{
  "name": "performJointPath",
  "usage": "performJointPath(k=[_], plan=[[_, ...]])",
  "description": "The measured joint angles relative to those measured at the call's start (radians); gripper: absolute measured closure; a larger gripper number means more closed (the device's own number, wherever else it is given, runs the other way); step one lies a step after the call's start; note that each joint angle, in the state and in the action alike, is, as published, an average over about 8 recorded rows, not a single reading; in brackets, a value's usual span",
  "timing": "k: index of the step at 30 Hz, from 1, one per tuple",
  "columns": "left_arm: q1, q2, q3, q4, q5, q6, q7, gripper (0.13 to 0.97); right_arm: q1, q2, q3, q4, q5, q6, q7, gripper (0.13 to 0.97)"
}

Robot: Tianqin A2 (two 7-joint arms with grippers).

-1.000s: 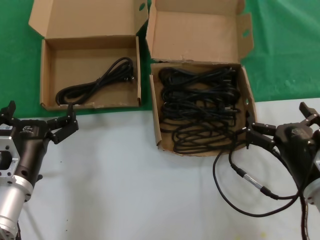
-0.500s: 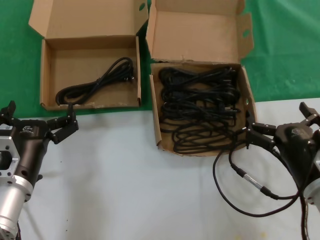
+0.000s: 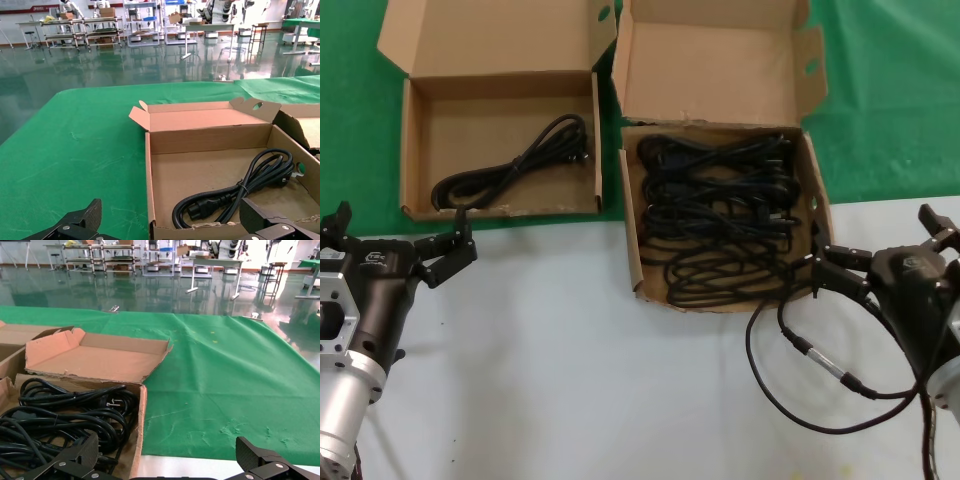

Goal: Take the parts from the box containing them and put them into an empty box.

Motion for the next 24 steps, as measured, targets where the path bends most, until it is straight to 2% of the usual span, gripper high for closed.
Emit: performJointPath(k=[24], plan=[[0.000, 0.000, 0.000, 0.000, 0.000, 0.000, 0.000, 0.132, 0.000, 0.000, 0.000, 0.000, 0.000, 0.000, 0.000, 0.129]])
